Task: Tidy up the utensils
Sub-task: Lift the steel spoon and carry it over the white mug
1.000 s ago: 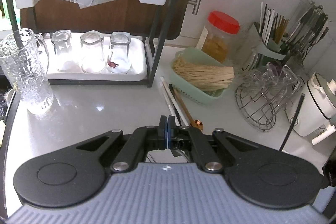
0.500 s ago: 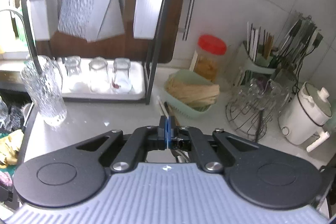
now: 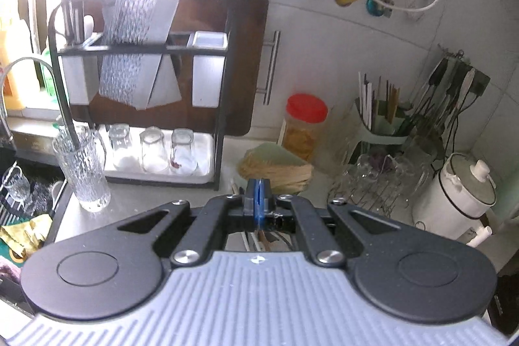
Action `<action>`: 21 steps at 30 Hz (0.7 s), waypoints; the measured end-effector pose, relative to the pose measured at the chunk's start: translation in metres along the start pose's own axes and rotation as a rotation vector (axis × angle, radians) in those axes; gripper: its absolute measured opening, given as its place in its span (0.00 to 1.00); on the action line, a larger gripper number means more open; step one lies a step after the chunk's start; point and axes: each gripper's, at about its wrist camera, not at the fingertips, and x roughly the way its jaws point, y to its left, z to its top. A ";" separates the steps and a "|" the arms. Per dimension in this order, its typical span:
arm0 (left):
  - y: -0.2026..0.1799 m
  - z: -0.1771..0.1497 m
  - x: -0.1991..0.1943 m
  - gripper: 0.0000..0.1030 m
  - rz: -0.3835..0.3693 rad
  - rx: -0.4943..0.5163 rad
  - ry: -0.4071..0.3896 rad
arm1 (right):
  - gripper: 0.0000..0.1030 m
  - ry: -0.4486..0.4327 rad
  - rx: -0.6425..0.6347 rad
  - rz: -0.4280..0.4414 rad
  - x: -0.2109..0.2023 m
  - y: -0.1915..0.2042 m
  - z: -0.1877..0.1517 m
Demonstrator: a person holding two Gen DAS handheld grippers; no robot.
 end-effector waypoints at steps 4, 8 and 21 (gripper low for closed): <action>-0.015 0.005 -0.011 0.01 0.001 0.014 -0.034 | 0.88 -0.010 -0.015 0.016 0.001 0.001 0.000; -0.032 0.008 -0.012 0.01 -0.009 0.067 -0.046 | 0.88 -0.022 -0.016 0.022 0.001 0.001 -0.001; -0.081 0.005 0.009 0.01 -0.060 0.321 -0.040 | 0.88 -0.045 -0.038 0.049 -0.001 -0.002 -0.004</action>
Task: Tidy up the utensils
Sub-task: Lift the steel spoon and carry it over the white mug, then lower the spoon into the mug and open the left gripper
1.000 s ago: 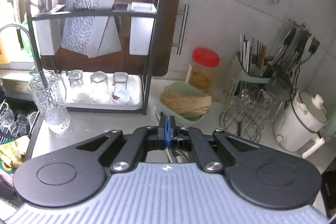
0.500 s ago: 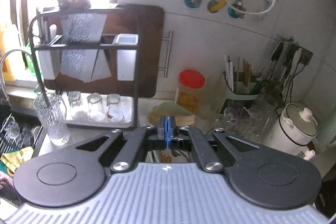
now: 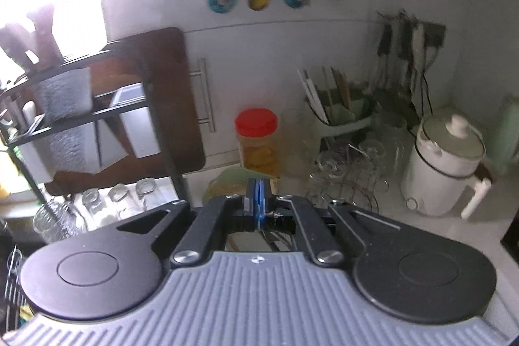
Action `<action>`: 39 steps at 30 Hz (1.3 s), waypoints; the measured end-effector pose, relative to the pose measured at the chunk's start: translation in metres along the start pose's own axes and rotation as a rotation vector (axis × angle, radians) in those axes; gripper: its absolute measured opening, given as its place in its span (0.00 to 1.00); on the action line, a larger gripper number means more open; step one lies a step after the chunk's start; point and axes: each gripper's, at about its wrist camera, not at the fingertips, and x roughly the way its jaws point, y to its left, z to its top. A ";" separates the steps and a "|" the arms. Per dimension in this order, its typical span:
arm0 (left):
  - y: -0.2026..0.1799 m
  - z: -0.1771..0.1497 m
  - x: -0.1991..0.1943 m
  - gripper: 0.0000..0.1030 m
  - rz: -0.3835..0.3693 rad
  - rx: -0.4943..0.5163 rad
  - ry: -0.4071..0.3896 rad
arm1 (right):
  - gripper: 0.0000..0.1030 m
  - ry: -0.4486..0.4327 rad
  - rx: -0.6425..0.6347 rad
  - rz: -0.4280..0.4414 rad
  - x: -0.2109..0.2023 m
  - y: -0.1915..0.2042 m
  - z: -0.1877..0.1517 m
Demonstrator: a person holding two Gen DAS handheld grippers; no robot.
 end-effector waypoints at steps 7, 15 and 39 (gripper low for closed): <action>-0.025 -0.010 0.023 0.01 -0.041 0.126 0.078 | 0.88 -0.020 -0.011 0.008 -0.001 0.000 -0.002; -0.041 -0.017 0.045 0.01 -0.088 0.208 0.203 | 0.88 -0.038 -0.018 0.016 -0.002 0.000 -0.004; -0.050 -0.016 0.115 0.02 -0.168 0.180 0.617 | 0.88 -0.047 -0.073 0.071 0.000 -0.006 -0.003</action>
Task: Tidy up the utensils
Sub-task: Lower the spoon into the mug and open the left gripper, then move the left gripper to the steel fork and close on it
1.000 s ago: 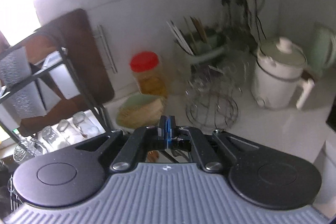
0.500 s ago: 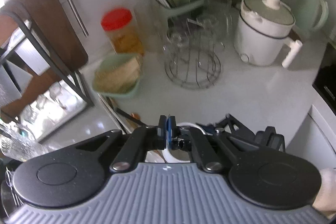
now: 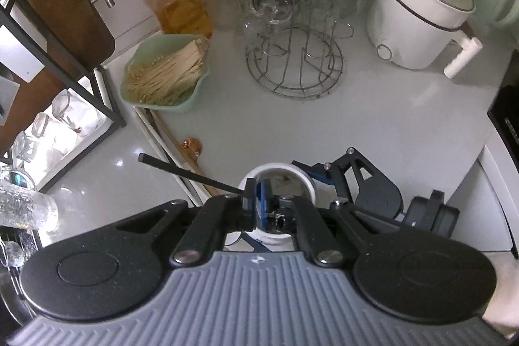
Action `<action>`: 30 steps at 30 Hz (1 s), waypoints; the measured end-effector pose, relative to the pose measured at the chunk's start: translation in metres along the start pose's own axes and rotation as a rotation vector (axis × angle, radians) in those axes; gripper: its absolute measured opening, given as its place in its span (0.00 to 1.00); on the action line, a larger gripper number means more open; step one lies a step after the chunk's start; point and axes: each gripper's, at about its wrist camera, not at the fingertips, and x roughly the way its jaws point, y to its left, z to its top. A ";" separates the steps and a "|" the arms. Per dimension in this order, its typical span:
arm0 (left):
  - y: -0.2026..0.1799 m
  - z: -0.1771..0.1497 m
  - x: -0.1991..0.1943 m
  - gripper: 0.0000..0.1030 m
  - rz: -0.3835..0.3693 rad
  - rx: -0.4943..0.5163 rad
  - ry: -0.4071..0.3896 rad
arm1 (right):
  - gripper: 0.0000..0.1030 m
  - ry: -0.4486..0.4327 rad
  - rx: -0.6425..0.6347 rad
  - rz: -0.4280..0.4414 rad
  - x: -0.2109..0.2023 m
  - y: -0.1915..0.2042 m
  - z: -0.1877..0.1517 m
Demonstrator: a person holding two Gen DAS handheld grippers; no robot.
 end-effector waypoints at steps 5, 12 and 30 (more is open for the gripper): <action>-0.005 0.001 0.002 0.02 0.011 -0.022 0.001 | 0.88 -0.004 -0.004 0.008 -0.001 -0.001 -0.001; -0.006 -0.006 -0.011 0.39 0.072 -0.071 -0.043 | 0.88 -0.007 0.003 0.005 0.000 -0.001 0.000; 0.032 -0.071 -0.088 0.74 0.118 -0.438 -0.318 | 0.88 0.010 0.003 0.010 0.004 -0.001 0.003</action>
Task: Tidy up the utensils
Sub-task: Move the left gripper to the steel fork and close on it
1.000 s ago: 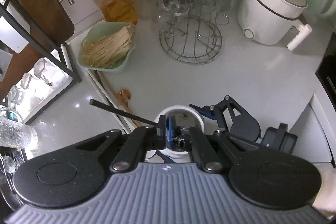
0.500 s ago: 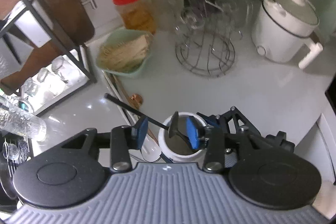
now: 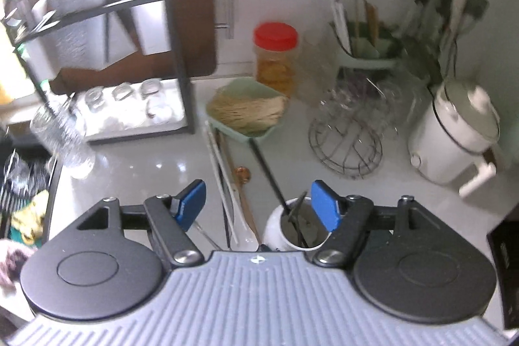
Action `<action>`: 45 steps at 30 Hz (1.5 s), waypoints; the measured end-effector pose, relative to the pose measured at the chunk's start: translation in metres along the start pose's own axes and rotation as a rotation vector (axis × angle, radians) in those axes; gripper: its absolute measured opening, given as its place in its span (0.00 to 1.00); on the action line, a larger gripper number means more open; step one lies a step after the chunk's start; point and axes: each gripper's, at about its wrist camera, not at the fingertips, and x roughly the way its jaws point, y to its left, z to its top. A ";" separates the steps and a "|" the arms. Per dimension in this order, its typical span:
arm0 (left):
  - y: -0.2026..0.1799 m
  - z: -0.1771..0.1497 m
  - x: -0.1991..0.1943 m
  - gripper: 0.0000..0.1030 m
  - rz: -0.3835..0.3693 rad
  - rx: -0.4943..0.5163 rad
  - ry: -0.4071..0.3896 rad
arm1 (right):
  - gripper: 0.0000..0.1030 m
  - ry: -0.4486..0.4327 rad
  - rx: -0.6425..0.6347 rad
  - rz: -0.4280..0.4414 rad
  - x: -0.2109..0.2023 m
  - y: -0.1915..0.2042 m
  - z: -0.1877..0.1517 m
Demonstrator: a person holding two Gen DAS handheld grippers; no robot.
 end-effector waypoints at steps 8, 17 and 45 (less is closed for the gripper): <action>0.044 -0.033 -0.004 0.74 0.012 -0.185 -0.043 | 0.88 -0.006 0.004 -0.001 -0.001 0.000 -0.002; 0.079 -0.074 0.029 0.72 0.011 -0.326 -0.027 | 0.88 -0.004 0.013 -0.012 0.000 0.001 -0.001; 0.156 -0.110 0.192 0.37 -0.084 -0.427 -0.059 | 0.88 0.021 0.148 -0.182 0.002 0.016 0.002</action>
